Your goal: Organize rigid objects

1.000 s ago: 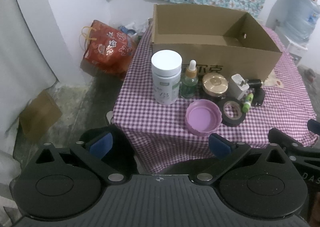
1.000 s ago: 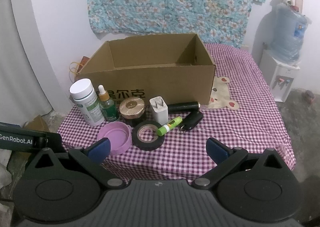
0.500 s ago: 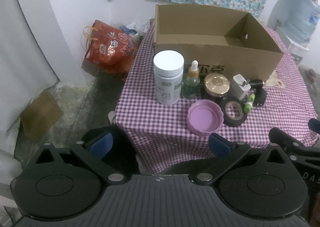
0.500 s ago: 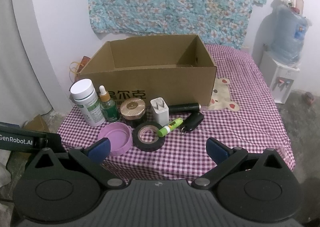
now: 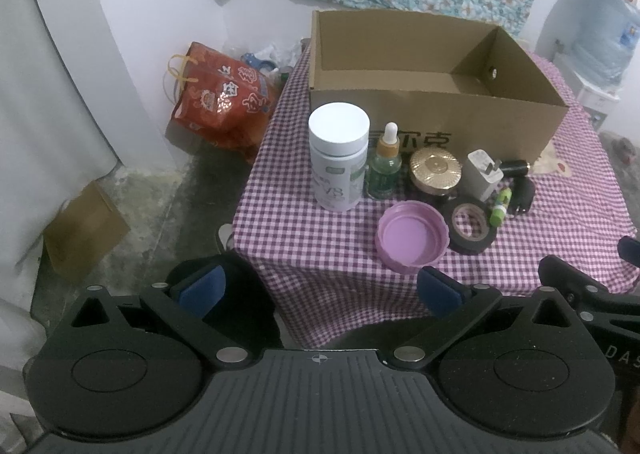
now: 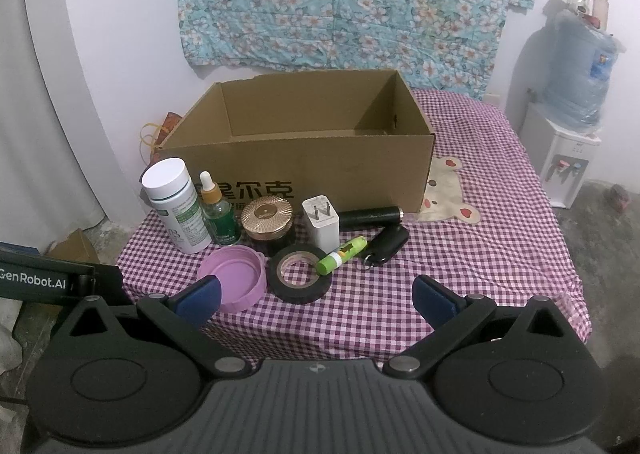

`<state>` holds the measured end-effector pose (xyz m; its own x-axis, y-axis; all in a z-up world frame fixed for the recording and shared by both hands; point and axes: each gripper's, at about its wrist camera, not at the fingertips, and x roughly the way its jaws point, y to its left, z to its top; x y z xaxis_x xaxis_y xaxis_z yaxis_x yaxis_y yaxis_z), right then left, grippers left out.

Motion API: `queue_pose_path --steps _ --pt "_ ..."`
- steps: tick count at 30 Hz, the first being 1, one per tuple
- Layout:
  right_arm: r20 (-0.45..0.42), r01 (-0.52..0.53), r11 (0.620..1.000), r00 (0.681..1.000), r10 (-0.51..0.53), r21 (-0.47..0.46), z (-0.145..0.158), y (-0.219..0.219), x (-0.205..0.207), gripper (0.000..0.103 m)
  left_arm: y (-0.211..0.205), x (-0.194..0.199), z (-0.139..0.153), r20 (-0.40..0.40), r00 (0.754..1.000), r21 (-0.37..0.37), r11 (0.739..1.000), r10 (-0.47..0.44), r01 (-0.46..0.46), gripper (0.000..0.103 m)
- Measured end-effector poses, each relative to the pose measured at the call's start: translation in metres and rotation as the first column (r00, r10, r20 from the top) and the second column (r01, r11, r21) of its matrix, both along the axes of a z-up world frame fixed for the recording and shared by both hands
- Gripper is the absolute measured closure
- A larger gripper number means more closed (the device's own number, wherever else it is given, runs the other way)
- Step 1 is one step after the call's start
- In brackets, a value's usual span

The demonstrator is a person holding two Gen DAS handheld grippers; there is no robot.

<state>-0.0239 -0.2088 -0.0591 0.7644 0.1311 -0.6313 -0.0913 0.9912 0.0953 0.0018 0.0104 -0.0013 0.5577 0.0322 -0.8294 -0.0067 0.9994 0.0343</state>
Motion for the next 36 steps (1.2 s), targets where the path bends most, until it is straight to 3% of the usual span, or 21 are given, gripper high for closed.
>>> queue_pose_path --steps 24,31,36 --pt "-0.007 -0.002 1.000 1.000 0.002 0.005 -0.005 0.002 0.003 0.000 -0.005 0.002 -0.004 -0.007 1.000 0.011 1.000 0.002 -0.002 0.000" --pt "-0.011 0.050 0.998 0.999 -0.049 0.034 -0.008 -0.019 0.008 0.000 -0.023 0.014 -0.008 0.037 0.994 -0.036 0.994 -0.105 0.106 0.001" --pt "0.015 0.135 0.988 0.991 -0.136 0.074 -0.009 -0.058 0.015 0.000 -0.051 0.021 -0.007 0.132 0.958 -0.054 0.963 -0.255 0.264 0.001"
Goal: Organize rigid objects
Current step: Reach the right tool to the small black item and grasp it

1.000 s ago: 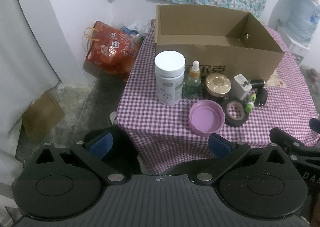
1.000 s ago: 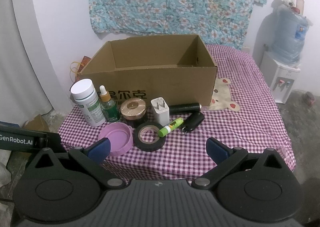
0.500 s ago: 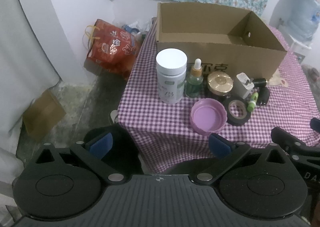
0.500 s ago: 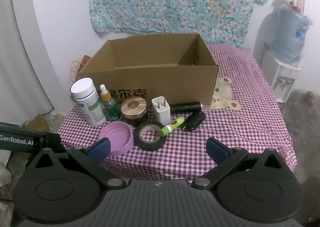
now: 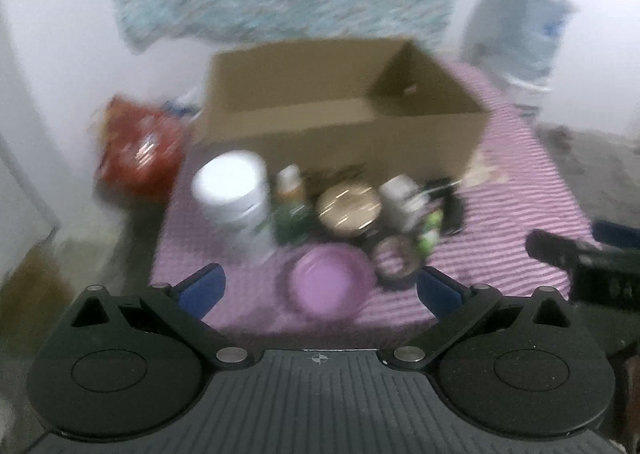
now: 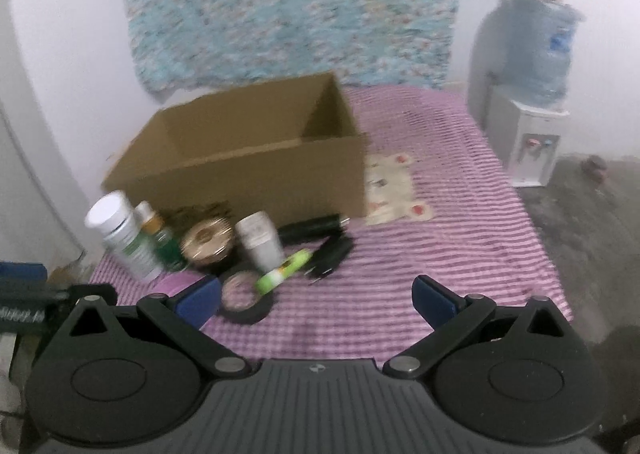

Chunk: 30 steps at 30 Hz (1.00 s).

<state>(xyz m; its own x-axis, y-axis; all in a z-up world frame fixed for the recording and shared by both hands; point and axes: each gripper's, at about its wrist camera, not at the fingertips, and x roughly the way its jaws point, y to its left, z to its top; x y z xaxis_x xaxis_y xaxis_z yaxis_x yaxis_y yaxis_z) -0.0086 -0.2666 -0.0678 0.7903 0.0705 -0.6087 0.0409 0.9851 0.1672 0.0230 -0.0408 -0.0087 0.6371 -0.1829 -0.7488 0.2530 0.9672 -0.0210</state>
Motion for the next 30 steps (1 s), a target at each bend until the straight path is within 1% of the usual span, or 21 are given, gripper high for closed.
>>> queue_pose_path --steps 2,4,6,9,10,11,12,13,14,15,16,18,20,21,22,23,24,25,26,28,30 --pt "0.013 0.027 0.999 1.000 -0.027 0.018 0.001 -0.016 0.004 0.000 -0.011 0.005 -0.001 0.028 0.997 -0.038 0.996 -0.076 0.077 0.000" --pt "0.019 0.046 0.998 0.999 -0.047 0.043 0.000 -0.032 0.011 0.002 -0.024 0.012 -0.004 0.046 0.990 -0.058 0.989 -0.133 0.136 0.000" --pt "0.016 0.052 0.996 0.998 -0.054 0.070 -0.002 -0.045 0.020 0.005 -0.042 0.019 -0.007 0.059 0.980 -0.044 0.980 -0.190 0.193 0.001" --pt "-0.012 0.047 0.990 0.999 -0.046 0.134 -0.011 -0.061 0.039 0.016 -0.066 0.030 -0.014 0.051 0.962 -0.012 0.963 -0.269 0.270 0.005" --pt "-0.027 0.042 0.987 0.999 -0.038 0.157 -0.015 -0.065 0.047 0.024 -0.076 0.034 -0.017 0.043 0.954 0.003 0.955 -0.297 0.297 0.006" --pt "-0.047 0.035 0.983 0.999 -0.027 0.179 -0.021 -0.069 0.057 0.029 -0.085 0.037 -0.021 0.037 0.946 0.019 0.947 -0.322 0.322 0.008" --pt "-0.064 0.027 0.981 0.998 -0.015 0.193 -0.025 -0.070 0.065 0.030 -0.091 0.040 -0.027 0.030 0.940 0.037 0.940 -0.340 0.339 0.010" --pt "-0.081 0.020 0.979 0.997 -0.003 0.205 -0.030 -0.070 0.073 0.034 -0.098 0.042 -0.033 0.024 0.935 0.058 0.934 -0.355 0.353 0.012" --pt "-0.098 0.009 0.976 0.995 0.012 0.216 -0.035 -0.071 0.083 0.037 -0.107 0.044 -0.038 0.018 0.927 0.084 0.925 -0.374 0.371 0.022" --pt "-0.117 -0.005 0.974 0.993 0.033 0.227 -0.040 -0.070 0.094 0.037 -0.114 0.047 -0.044 0.010 0.919 0.106 0.914 -0.394 0.391 0.031" --pt "-0.138 -0.018 0.971 0.989 0.052 0.237 -0.045 -0.067 0.103 0.039 -0.122 0.050 -0.050 -0.003 0.911 0.127 0.904 -0.411 0.409 0.033" --pt "-0.164 -0.042 0.969 0.983 0.084 0.243 -0.054 -0.063 0.117 0.044 -0.128 0.051 -0.058 -0.028 0.900 0.145 0.889 -0.435 0.434 0.043" --pt "-0.192 -0.062 0.968 0.975 0.110 0.242 -0.063 -0.059 0.133 0.054 -0.133 0.053 -0.065 -0.047 0.889 0.153 0.877 -0.455 0.456 0.046" --pt "-0.202 -0.068 0.968 0.972 0.119 0.242 -0.066 -0.057 0.138 0.057 -0.135 0.053 -0.066 -0.051 0.886 0.154 0.873 -0.461 0.463 0.048" --pt "-0.214 -0.075 0.968 0.968 0.128 0.240 -0.070 -0.055 0.144 0.063 -0.136 0.053 -0.069 -0.056 0.882 0.155 0.869 -0.467 0.470 0.049" --pt "-0.225 -0.083 0.968 0.965 0.137 0.235 -0.073 -0.053 0.151 0.067 -0.137 0.054 -0.071 -0.063 0.879 0.157 0.865 -0.472 0.476 0.053" --pt "-0.231 -0.091 0.968 0.962 0.146 0.233 -0.075 -0.052 0.155 0.068 -0.138 0.055 -0.073 -0.067 0.878 0.160 0.863 -0.475 0.479 0.059" --pt "-0.238 -0.099 0.967 0.959 0.156 0.233 -0.077 -0.052 0.158 0.070 -0.140 0.056 -0.076 -0.072 0.876 0.164 0.861 -0.477 0.482 0.060" --pt "-0.247 -0.110 0.967 0.954 0.167 0.230 -0.080 -0.050 0.161 0.072 -0.140 0.056 -0.078 -0.076 0.873 0.166 0.857 -0.481 0.487 0.061" --pt "-0.254 -0.133 0.962 0.947 0.194 0.239 -0.084 -0.048 0.165 0.072 -0.144 0.061 -0.080 -0.084 0.869 0.169 0.852 -0.488 0.495 0.062" --pt "-0.249 -0.153 0.962 0.946 0.209 0.227 -0.083 -0.045 0.165 0.072 -0.147 0.064 -0.083 -0.094 0.865 0.170 0.848 -0.493 0.502 0.063"
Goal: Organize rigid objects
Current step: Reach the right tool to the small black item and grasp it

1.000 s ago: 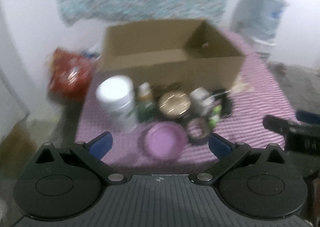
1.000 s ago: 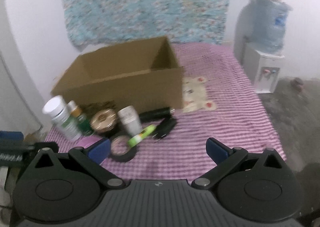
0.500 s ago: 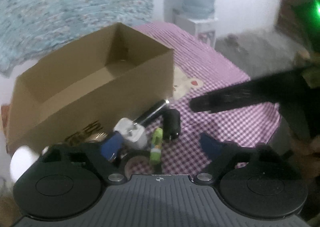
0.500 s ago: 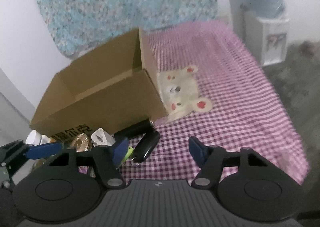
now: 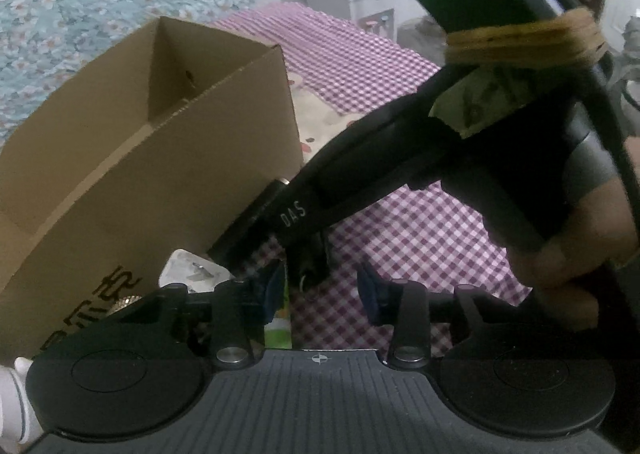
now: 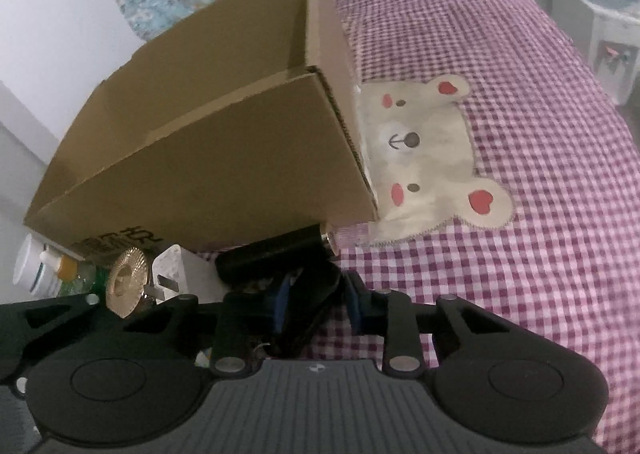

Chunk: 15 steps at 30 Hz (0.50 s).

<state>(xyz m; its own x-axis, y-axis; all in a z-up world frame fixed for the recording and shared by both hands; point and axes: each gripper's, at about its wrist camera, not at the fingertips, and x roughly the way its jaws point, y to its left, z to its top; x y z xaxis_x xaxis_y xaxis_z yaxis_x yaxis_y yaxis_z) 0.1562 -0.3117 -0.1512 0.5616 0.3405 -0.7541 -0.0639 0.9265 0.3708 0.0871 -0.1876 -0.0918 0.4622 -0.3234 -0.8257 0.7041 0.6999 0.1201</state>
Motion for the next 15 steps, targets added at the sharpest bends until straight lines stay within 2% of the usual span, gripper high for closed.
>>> queue_pose_path --steps 6,7,8,9,15 --pt "-0.027 0.015 0.999 1.000 -0.014 0.048 0.000 -0.018 -0.012 0.075 -0.008 0.005 -0.004 -0.016 1.000 0.012 1.000 -0.026 0.026 0.064" --pt "-0.033 0.025 0.998 0.999 -0.023 0.050 0.001 -0.022 -0.016 0.080 -0.011 0.007 -0.004 -0.021 0.999 0.015 0.999 -0.030 0.030 0.064" --pt "-0.051 0.042 0.999 0.998 -0.040 0.034 0.000 -0.027 -0.020 0.093 -0.013 0.008 -0.005 -0.031 0.999 0.016 0.999 -0.037 0.038 0.064" --pt "-0.061 0.053 0.998 0.997 -0.051 0.027 -0.004 -0.032 -0.022 0.097 -0.015 0.010 -0.006 -0.043 0.998 0.014 0.999 -0.045 0.046 0.063" --pt "-0.103 0.123 0.971 0.989 -0.104 0.204 -0.013 -0.064 -0.039 0.096 -0.024 0.021 -0.015 -0.044 0.999 0.073 0.997 -0.019 0.022 0.063"
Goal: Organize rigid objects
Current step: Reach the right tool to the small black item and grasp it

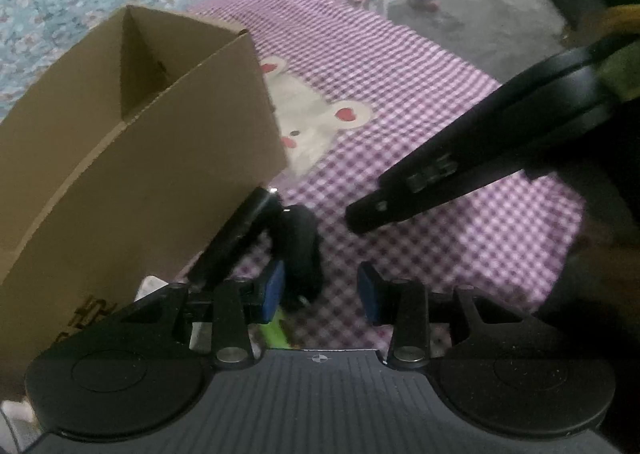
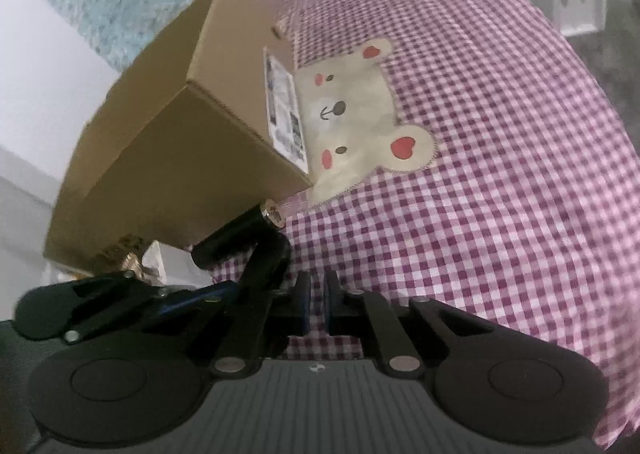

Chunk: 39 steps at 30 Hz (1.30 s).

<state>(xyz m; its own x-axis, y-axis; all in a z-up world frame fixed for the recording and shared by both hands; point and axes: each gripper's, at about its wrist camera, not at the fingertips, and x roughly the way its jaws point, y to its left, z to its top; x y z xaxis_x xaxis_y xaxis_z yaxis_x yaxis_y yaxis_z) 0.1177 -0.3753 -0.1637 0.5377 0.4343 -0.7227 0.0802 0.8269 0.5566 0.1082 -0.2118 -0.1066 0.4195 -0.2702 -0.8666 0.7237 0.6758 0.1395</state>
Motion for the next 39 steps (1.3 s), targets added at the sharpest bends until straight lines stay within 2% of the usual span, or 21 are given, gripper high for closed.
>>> queue_pose_path --steps 6,9,11,15,17,18,22,25,28,30,31,32,39 --pt "-0.025 0.032 0.982 0.999 -0.028 0.188 -0.004 -0.010 0.007 0.093 0.000 0.014 -0.006 -0.035 0.999 0.012 1.000 0.026 -0.026 0.062" --pt "-0.048 0.026 0.976 0.999 -0.015 0.218 -0.005 -0.005 0.016 0.091 -0.003 0.020 -0.006 -0.044 0.999 0.008 1.000 0.028 -0.028 0.062" --pt "-0.059 0.022 0.977 0.998 -0.010 0.211 -0.006 0.000 0.021 0.083 -0.005 0.027 -0.007 -0.060 0.997 -0.002 0.999 0.040 -0.040 0.062" --pt "-0.050 0.024 0.976 0.999 -0.014 0.218 -0.004 0.003 0.026 0.082 -0.006 0.035 -0.009 -0.091 0.993 -0.024 0.997 0.072 -0.074 0.061" --pt "-0.050 0.038 0.967 0.998 -0.027 0.251 -0.006 0.002 0.026 0.079 -0.006 0.037 -0.010 -0.101 0.991 -0.034 0.996 0.083 -0.086 0.061" --pt "-0.052 0.045 0.963 0.998 -0.032 0.266 -0.019 -0.002 0.034 0.078 -0.006 0.037 -0.010 -0.105 0.991 -0.037 0.995 0.085 -0.090 0.061" --pt "-0.082 0.059 0.945 0.996 -0.034 0.321 -0.025 -0.012 0.032 0.077 -0.004 0.034 -0.011 -0.129 0.988 -0.046 0.994 0.089 -0.096 0.061" --pt "-0.104 0.080 0.916 0.994 -0.043 0.392 -0.038 -0.027 0.027 0.077 -0.004 0.033 -0.012 -0.127 0.988 -0.041 0.994 0.093 -0.099 0.060" --pt "-0.113 0.119 0.867 0.991 -0.073 0.484 -0.049 -0.039 0.023 0.076 -0.002 0.034 -0.011 -0.125 0.986 -0.045 0.992 0.110 -0.117 0.063" --pt "-0.089 0.116 0.837 0.993 -0.080 0.534 -0.052 -0.046 0.019 0.077 0.000 0.035 -0.011 -0.135 0.984 -0.060 0.991 0.113 -0.122 0.075" --pt "-0.084 0.114 0.826 0.993 -0.081 0.552 -0.053 -0.049 0.018 0.077 0.000 0.036 -0.010 -0.138 0.984 -0.064 0.990 0.114 -0.123 0.076" --pt "-0.083 0.113 0.825 0.993 -0.080 0.554 -0.054 -0.050 0.018 0.077 -0.001 0.036 -0.010 -0.140 0.984 -0.065 0.990 0.114 -0.124 0.077" --pt "-0.061 0.081 0.900 0.996 -0.061 0.429 -0.052 -0.040 0.022 0.077 -0.003 0.033 -0.010 -0.136 0.983 -0.073 0.988 0.122 -0.133 0.083"
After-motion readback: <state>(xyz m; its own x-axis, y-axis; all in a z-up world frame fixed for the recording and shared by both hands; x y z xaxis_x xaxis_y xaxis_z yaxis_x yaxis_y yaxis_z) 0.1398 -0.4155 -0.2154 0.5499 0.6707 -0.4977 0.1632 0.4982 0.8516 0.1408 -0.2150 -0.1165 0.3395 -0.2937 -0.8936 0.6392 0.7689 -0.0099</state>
